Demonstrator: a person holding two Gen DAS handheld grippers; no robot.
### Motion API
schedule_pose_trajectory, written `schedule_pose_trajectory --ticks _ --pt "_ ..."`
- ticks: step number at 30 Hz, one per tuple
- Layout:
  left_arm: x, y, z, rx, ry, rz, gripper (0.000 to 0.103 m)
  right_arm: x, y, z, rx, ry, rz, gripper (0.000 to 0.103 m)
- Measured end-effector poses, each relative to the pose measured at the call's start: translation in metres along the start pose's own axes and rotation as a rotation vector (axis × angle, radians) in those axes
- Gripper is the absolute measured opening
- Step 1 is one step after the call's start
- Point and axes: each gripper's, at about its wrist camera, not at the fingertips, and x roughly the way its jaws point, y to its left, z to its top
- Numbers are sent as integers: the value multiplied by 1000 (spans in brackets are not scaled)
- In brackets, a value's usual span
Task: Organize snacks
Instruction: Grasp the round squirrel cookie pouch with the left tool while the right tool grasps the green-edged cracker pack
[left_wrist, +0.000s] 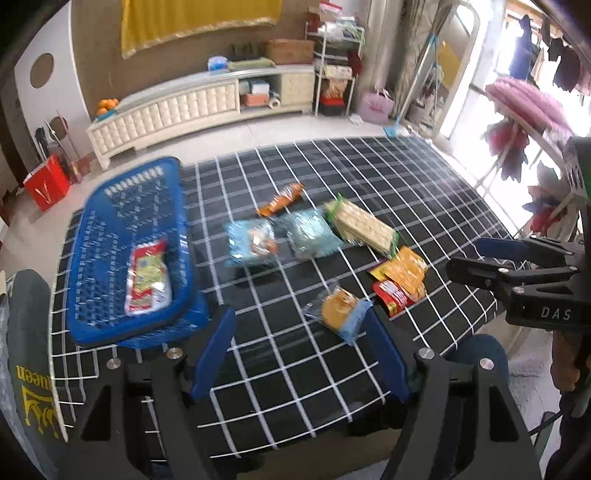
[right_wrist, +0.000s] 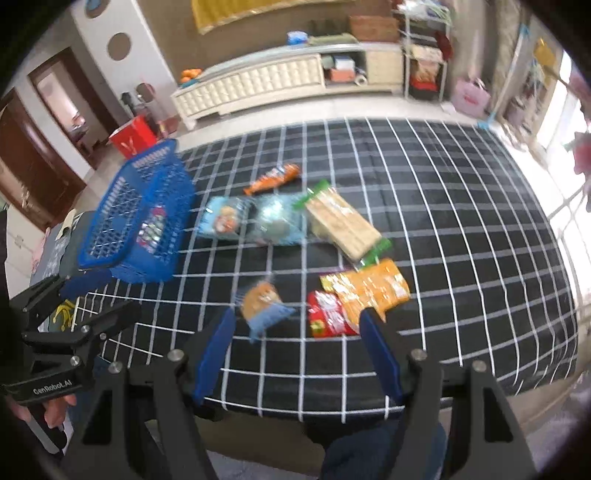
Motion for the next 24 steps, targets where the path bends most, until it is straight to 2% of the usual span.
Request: schedule_pose_trajectory --ticks 3,7,9,16,20,24 --pt "20 -9 -2 -21 51 -32 71 11 -19 -5 31 22 4 74" --pt "54 -18 -3 -82 127 -54 78 25 -36 -9 55 42 -1 76" --pt "70 -19 -3 -139 165 -76 84 35 -45 -11 65 62 3 77" --pt "120 -13 -3 -344 269 -139 84 55 -70 -10 97 100 28 78" --pt "144 -15 -2 -405 313 -124 84 63 -80 -8 90 110 30 78" --pt "162 -21 -3 -418 336 -35 84 73 -87 -9 91 127 33 78"
